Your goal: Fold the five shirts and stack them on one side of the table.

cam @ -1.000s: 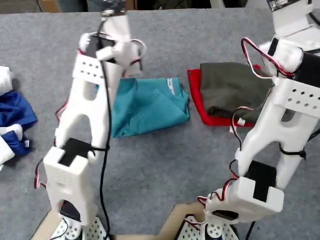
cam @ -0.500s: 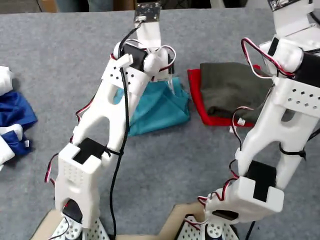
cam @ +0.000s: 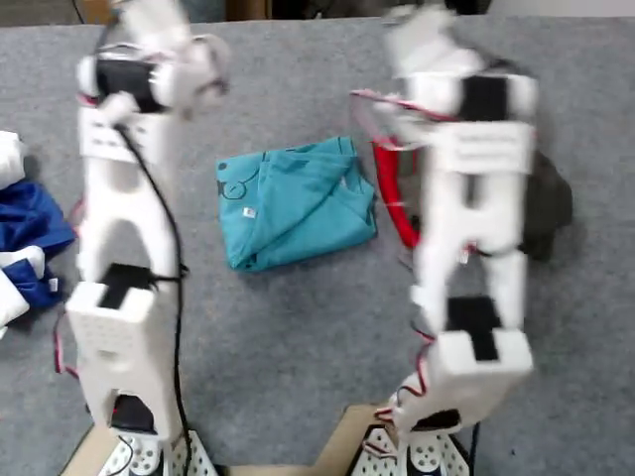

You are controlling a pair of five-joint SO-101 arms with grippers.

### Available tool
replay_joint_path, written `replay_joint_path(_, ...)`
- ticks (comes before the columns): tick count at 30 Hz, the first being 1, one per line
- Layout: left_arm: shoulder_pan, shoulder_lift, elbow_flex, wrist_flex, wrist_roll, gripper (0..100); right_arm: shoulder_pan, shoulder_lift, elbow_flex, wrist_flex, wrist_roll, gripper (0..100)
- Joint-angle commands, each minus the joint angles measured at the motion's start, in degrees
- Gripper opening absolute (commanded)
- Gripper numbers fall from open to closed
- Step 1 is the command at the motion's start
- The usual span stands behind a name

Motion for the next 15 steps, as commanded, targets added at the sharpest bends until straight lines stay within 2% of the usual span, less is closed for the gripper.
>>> replay_joint_path(1, -10.9, -1.7, 4.9, 1.1, -4.9, 3, -10.3, 9.9, -0.2, -3.2, -0.4, 1.8)
replay_joint_path(5, -16.4, -7.3, 16.7, 1.1, -8.3, 3, -15.6, 23.3, -6.7, -4.6, -0.5, 1.8)
replay_joint_path(9, -16.1, -21.3, 37.0, -0.4, -8.3, 3, -17.6, 33.4, -20.1, -0.1, -2.4, 1.8)
replay_joint_path(15, -16.5, -44.0, 74.5, -21.4, -12.0, 3, -17.6, 46.7, -41.0, 5.8, -4.0, 1.8)
